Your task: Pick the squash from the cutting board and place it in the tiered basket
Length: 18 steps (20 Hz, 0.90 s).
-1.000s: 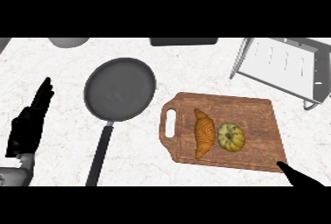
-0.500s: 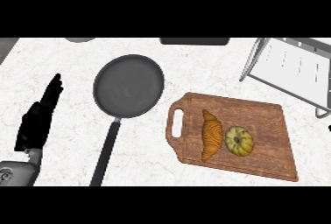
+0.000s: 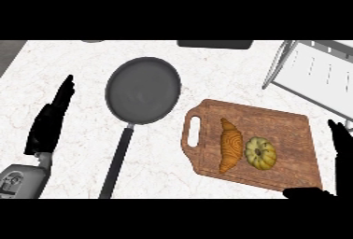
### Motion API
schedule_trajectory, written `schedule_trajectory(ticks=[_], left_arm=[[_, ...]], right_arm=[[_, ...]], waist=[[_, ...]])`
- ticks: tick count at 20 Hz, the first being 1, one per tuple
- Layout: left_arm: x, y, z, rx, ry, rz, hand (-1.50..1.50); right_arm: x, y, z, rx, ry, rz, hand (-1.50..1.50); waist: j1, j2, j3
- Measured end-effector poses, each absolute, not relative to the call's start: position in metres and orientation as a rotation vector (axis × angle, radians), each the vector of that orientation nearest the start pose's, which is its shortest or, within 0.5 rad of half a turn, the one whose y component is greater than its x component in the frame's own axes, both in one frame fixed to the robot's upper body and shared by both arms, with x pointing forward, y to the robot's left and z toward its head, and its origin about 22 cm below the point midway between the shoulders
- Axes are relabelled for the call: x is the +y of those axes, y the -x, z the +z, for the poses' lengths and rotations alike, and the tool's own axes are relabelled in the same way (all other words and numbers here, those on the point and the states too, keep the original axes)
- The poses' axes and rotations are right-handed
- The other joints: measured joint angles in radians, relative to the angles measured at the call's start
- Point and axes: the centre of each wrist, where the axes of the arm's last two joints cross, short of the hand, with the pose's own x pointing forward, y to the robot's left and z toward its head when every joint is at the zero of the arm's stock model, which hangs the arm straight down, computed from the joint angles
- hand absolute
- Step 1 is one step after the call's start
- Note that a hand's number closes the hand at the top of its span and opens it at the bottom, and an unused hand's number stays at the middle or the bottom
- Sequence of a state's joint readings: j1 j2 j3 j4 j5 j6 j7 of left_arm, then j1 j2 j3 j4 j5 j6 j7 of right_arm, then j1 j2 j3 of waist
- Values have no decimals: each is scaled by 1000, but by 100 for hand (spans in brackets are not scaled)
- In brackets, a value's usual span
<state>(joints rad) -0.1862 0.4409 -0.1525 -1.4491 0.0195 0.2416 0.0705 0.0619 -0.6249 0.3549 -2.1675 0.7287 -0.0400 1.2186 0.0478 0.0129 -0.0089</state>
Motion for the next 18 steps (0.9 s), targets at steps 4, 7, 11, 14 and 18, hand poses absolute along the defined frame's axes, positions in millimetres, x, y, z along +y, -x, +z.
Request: schedule_trajectory(ticks=[4,7,11,14,18], left_arm=[[289,-285,42,-1554,-408,-267,0],[289,-285,41,-1552,-411,-266,0],[291,-283,38,-1543,-417,-255,0],[290,-284,37,-1541,-422,-249,0],[290,-283,34,-1534,-423,-242,0]], right_arm=[[-222,-195,120,-863,1123,542,-150],[-211,-204,110,-831,1114,565,-150],[-197,-215,102,-799,1113,580,-150],[-182,-224,99,-798,1119,595,-150],[-169,-230,95,-778,1155,629,-150]], waist=[[0,-3,1],[-6,-6,2],[-18,-9,3],[-26,-10,4],[-33,-13,5]])
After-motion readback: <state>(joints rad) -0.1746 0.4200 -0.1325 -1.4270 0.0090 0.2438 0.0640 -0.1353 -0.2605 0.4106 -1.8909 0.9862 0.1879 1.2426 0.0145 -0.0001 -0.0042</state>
